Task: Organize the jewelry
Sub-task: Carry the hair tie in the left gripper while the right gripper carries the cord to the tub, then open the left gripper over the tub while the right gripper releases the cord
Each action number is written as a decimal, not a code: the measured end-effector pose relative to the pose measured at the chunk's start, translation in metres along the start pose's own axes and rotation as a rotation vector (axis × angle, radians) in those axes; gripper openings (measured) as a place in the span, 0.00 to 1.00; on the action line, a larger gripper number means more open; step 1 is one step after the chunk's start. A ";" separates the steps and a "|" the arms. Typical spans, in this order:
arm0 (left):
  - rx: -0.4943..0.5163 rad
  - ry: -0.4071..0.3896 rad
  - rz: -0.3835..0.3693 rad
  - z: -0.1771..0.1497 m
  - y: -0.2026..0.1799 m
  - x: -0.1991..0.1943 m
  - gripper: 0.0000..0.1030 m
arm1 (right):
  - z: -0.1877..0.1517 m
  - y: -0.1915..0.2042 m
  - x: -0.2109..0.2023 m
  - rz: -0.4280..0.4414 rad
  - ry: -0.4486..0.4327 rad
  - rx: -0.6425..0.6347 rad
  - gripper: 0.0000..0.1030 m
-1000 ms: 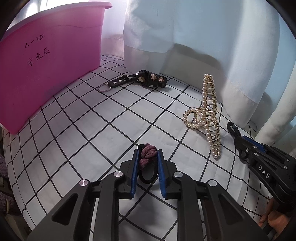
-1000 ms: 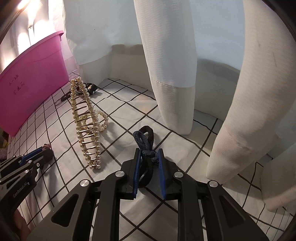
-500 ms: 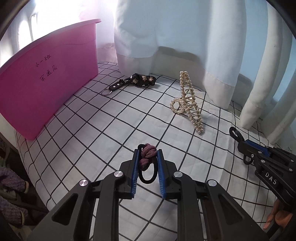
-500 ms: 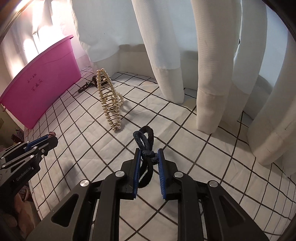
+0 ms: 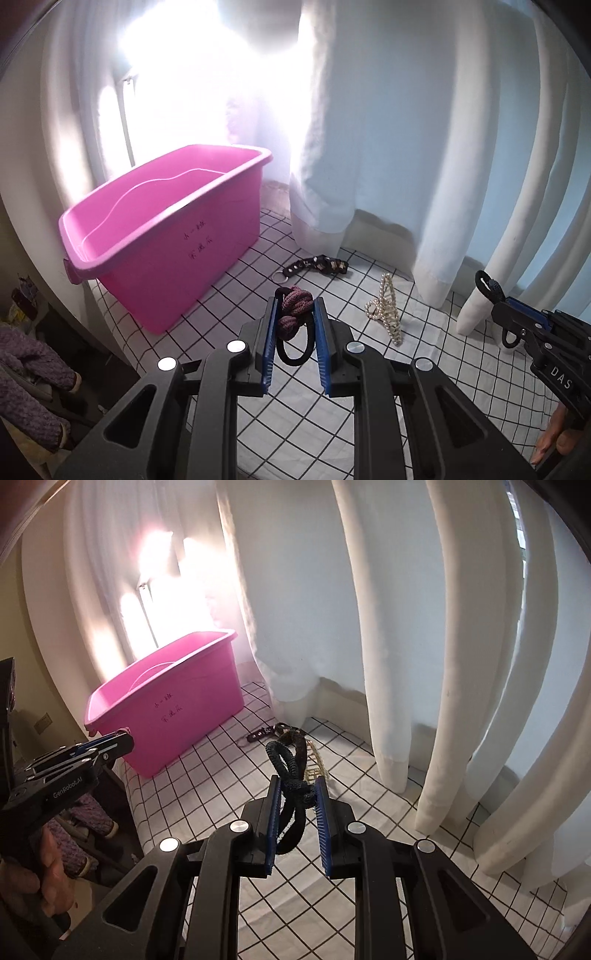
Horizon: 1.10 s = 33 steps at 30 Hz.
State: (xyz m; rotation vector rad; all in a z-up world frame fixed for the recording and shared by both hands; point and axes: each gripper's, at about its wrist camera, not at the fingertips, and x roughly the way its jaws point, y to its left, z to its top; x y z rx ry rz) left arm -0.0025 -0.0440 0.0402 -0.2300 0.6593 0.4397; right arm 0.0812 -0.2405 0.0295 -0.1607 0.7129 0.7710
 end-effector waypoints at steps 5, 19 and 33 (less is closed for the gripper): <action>-0.055 -0.060 0.039 0.035 0.050 -0.016 0.19 | 0.033 0.038 -0.003 0.038 -0.044 -0.050 0.18; -0.026 -0.125 0.037 0.148 0.232 0.037 0.19 | 0.152 0.179 0.116 0.092 -0.079 -0.058 0.18; 0.038 0.144 -0.037 0.163 0.279 0.161 0.19 | 0.208 0.252 0.243 0.086 0.097 0.045 0.18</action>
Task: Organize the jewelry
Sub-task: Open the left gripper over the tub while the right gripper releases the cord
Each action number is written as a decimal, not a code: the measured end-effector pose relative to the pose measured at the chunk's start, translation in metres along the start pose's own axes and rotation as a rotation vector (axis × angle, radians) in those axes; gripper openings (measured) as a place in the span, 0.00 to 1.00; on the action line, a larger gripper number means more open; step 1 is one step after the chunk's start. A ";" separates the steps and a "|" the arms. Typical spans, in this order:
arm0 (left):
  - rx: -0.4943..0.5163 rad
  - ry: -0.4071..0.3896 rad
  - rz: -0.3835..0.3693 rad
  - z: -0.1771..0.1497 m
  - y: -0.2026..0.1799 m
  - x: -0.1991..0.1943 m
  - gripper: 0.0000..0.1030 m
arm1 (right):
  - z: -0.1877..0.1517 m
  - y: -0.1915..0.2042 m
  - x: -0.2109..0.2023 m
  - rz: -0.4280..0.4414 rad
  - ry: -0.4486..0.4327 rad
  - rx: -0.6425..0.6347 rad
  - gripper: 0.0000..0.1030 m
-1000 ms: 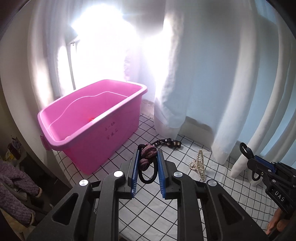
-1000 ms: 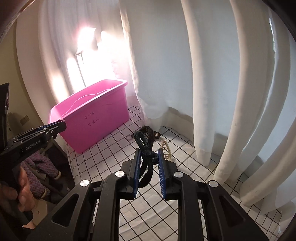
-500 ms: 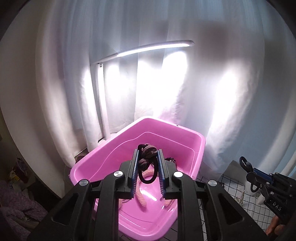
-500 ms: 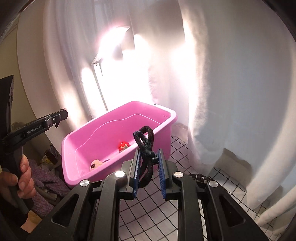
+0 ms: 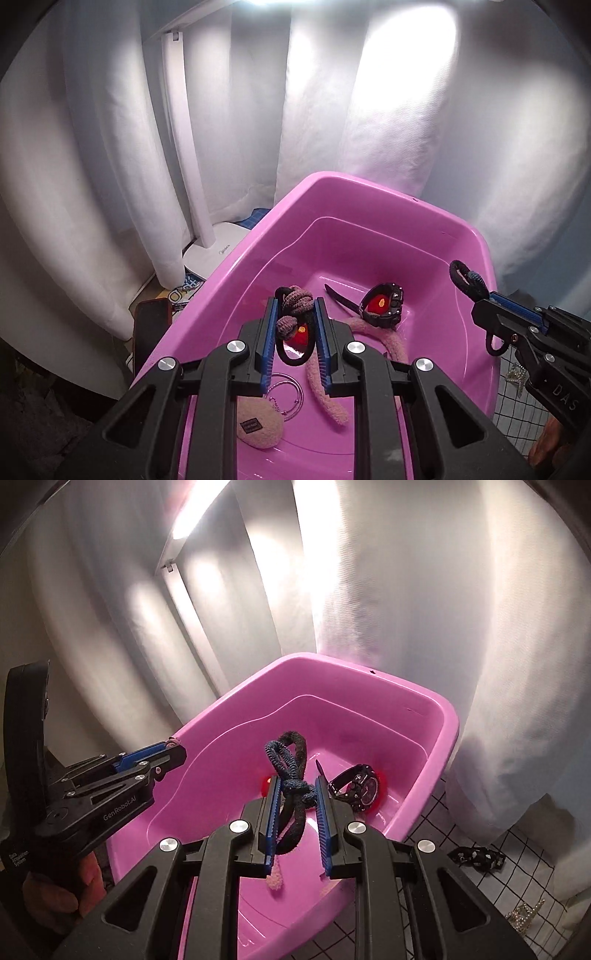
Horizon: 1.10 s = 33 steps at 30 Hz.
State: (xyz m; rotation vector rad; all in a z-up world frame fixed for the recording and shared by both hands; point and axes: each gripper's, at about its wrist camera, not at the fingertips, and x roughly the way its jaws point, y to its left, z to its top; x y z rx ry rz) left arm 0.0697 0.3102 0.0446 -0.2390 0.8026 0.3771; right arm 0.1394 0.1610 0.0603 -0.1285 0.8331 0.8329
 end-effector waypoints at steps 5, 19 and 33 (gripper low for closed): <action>-0.006 0.129 -0.011 -0.010 0.004 0.025 0.21 | 0.001 -0.004 0.026 -0.009 0.069 0.020 0.18; 0.002 0.181 0.034 -0.006 0.007 0.037 0.79 | 0.011 -0.011 0.038 -0.076 0.090 0.008 0.61; -0.009 0.184 0.049 -0.006 0.007 0.035 0.81 | 0.010 -0.014 0.022 -0.080 0.068 0.008 0.61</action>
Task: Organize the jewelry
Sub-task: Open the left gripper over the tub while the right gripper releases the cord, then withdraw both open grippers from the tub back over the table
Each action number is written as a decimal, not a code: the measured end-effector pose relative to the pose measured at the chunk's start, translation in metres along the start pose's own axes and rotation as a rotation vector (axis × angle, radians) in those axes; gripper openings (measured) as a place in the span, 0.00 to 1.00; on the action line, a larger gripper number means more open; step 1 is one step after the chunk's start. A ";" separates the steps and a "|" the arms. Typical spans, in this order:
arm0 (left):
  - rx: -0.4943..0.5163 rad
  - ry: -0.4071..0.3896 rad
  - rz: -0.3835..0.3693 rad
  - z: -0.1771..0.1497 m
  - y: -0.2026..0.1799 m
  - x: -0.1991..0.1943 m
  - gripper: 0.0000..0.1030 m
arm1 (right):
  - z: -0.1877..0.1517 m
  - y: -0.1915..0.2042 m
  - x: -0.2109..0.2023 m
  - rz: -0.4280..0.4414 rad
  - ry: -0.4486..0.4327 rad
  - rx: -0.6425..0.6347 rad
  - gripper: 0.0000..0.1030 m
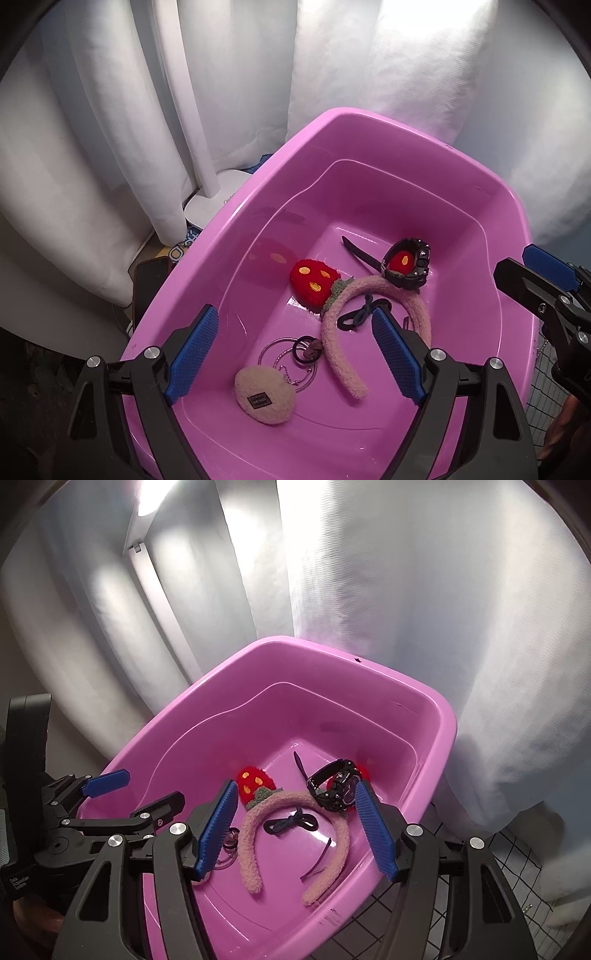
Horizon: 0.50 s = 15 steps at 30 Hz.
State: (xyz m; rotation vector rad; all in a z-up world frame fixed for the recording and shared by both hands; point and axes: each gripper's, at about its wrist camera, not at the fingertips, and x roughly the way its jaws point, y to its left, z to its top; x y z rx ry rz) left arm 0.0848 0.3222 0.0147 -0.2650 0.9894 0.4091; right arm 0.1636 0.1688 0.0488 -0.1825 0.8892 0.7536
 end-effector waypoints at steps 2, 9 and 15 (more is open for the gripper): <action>0.001 -0.004 0.005 0.000 -0.001 -0.001 0.81 | -0.001 -0.001 -0.001 0.004 -0.003 0.003 0.61; -0.005 -0.011 0.020 -0.001 -0.003 -0.003 0.81 | -0.006 -0.005 -0.005 0.021 0.004 0.020 0.61; -0.017 -0.024 0.027 -0.003 -0.007 -0.011 0.81 | -0.011 -0.010 -0.017 0.025 -0.007 0.022 0.61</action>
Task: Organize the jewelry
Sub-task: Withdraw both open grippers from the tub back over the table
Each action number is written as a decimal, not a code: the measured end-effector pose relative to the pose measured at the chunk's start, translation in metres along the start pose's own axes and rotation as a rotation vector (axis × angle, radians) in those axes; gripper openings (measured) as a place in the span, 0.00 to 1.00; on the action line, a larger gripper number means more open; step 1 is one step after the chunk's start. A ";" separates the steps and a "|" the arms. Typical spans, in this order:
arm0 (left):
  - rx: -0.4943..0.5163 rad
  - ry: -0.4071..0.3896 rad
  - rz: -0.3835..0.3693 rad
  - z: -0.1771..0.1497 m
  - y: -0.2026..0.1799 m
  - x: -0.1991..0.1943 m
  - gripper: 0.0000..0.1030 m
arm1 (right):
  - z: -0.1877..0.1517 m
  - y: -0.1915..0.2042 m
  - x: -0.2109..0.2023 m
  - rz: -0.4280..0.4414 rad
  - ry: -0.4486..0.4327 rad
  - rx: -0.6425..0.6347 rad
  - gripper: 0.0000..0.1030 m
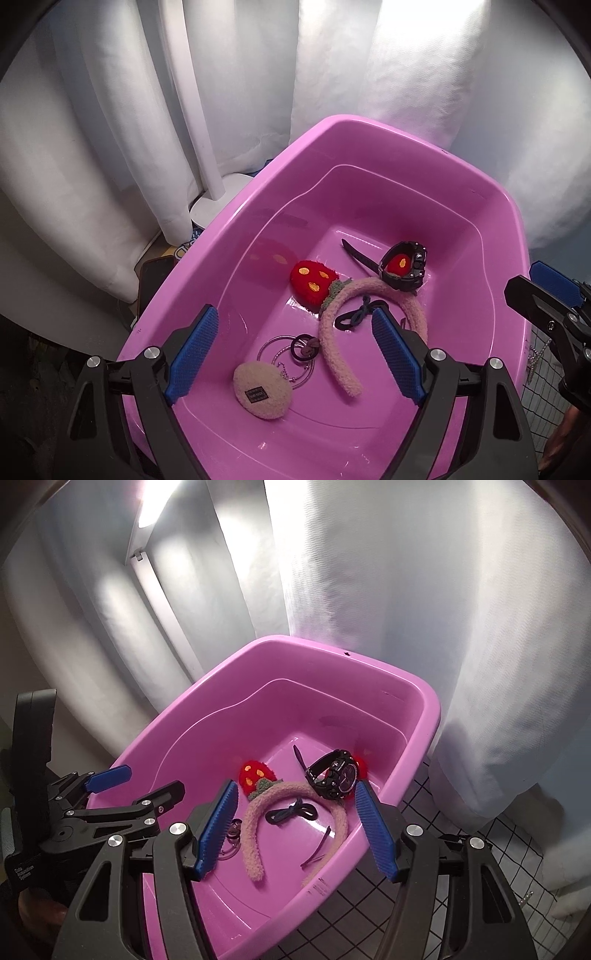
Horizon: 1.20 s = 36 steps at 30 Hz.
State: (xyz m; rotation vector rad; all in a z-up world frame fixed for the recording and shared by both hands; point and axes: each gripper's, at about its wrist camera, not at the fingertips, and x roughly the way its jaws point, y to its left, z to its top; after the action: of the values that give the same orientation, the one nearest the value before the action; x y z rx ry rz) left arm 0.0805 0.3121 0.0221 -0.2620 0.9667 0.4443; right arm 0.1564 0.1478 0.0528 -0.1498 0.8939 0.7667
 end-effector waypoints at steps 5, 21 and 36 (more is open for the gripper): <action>-0.008 -0.015 -0.005 -0.005 -0.008 -0.012 0.81 | -0.005 -0.004 -0.016 0.009 -0.017 -0.008 0.61; 0.052 -0.154 -0.082 -0.035 -0.075 -0.071 0.83 | -0.102 -0.112 -0.114 -0.092 -0.115 0.158 0.64; 0.232 -0.199 -0.235 -0.094 -0.201 -0.086 0.94 | -0.228 -0.227 -0.183 -0.222 -0.140 0.395 0.67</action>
State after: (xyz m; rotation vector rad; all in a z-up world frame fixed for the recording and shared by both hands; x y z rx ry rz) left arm 0.0650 0.0757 0.0458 -0.1163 0.7730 0.1377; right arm 0.0875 -0.2126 0.0024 0.1503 0.8614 0.3794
